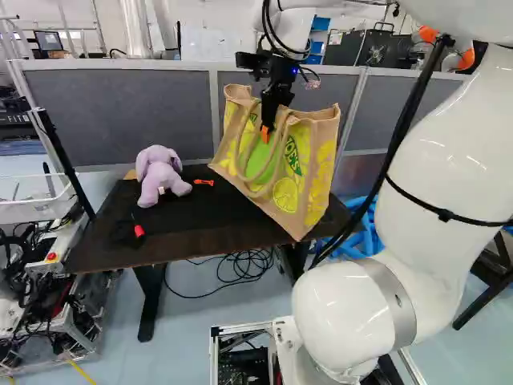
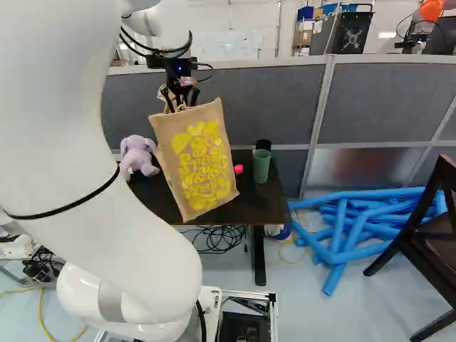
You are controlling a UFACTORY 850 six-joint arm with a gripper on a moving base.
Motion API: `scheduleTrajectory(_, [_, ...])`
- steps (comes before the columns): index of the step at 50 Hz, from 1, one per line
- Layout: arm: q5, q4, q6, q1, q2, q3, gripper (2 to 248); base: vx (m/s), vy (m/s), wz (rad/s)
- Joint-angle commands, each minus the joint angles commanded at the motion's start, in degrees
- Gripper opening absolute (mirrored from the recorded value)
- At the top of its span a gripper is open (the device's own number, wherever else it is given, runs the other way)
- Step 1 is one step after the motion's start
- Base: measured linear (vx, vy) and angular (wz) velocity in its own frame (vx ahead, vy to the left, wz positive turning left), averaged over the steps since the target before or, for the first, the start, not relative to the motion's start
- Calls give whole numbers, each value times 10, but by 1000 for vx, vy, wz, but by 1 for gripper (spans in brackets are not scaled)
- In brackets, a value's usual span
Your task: Pick up the bag on the ground and place it on the table
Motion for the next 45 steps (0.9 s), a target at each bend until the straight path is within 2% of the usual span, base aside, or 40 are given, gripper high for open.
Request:
scheduleTrajectory(11, [0, 0, 0, 0, 0, 0, 21, 0, 0, 0])
scheduleTrajectory(15, [0, 0, -10, 0, 0, 0, 21, 0, 0, 0])
scheduleTrajectory(45, [0, 0, -181, 0, 0, 0, 21, 0, 0, 0])
